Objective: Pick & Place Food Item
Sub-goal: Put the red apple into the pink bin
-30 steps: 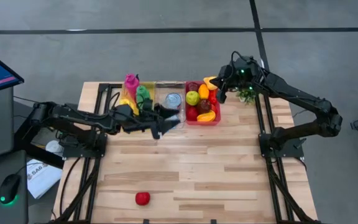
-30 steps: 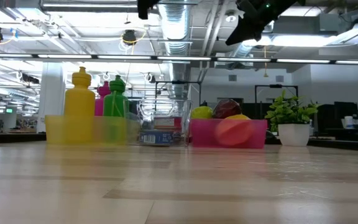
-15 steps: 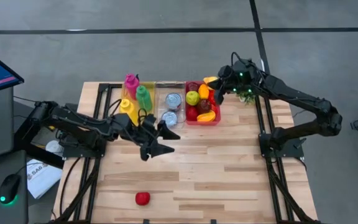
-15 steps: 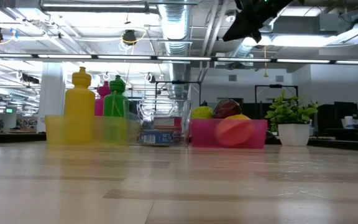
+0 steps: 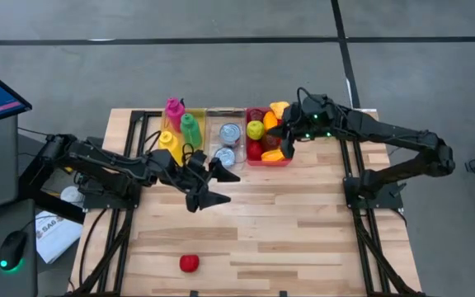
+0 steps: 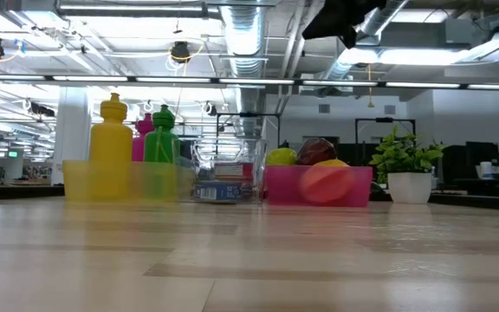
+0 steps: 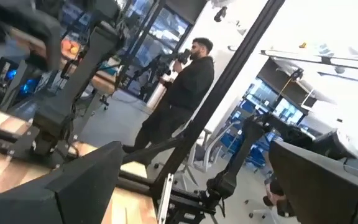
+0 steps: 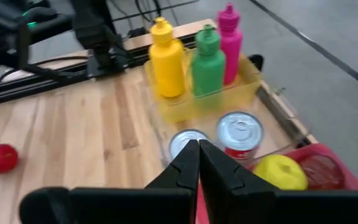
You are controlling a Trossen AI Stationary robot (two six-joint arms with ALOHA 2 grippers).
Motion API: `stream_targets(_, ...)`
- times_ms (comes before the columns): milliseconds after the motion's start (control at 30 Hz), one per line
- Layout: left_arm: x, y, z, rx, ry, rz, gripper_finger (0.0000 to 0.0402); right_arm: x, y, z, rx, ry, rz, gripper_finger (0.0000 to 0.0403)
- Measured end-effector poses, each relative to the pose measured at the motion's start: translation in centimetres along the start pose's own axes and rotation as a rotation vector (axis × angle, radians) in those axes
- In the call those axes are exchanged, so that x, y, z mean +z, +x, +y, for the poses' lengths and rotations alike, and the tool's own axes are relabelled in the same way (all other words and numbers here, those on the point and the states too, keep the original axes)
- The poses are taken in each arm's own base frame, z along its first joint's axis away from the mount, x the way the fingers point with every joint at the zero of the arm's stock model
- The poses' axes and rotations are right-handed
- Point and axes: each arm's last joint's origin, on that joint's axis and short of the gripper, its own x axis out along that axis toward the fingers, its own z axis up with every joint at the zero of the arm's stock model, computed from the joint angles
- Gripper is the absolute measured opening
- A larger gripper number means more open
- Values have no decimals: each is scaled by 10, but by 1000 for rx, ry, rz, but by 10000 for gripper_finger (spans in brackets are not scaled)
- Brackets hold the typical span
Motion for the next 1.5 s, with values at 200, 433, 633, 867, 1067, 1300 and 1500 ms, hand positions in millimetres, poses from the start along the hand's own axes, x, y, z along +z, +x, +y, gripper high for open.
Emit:
stream_targets(200, 8, 0, -3, 11, 2, -109, 392, -6, 0, 15, 49, -26, 54, 8)
stream_targets(433, 5, -1, -18, 12, -21, -174, 397, -9, -3, 29, 91, -18, 73, 8)
stream_targets(633, -4, -1, -33, 138, 28, -225, 386, -5, -30, 38, 133, -53, -2, 8)
stream_targets(867, -6, 5, -48, 255, 82, -94, 383, -2, -71, 46, 179, -93, -108, 8)
stream_targets(1067, -23, 1, -53, 409, -14, 226, 380, -4, -96, 48, 92, -99, -172, 8)
stream_targets(1300, -53, -15, -55, 529, -211, 480, 379, -4, -102, 46, 40, -93, -196, 8)
stream_targets(1500, -96, -7, -58, 552, -312, 656, 379, -7, -95, 47, 33, -101, -147, 8)
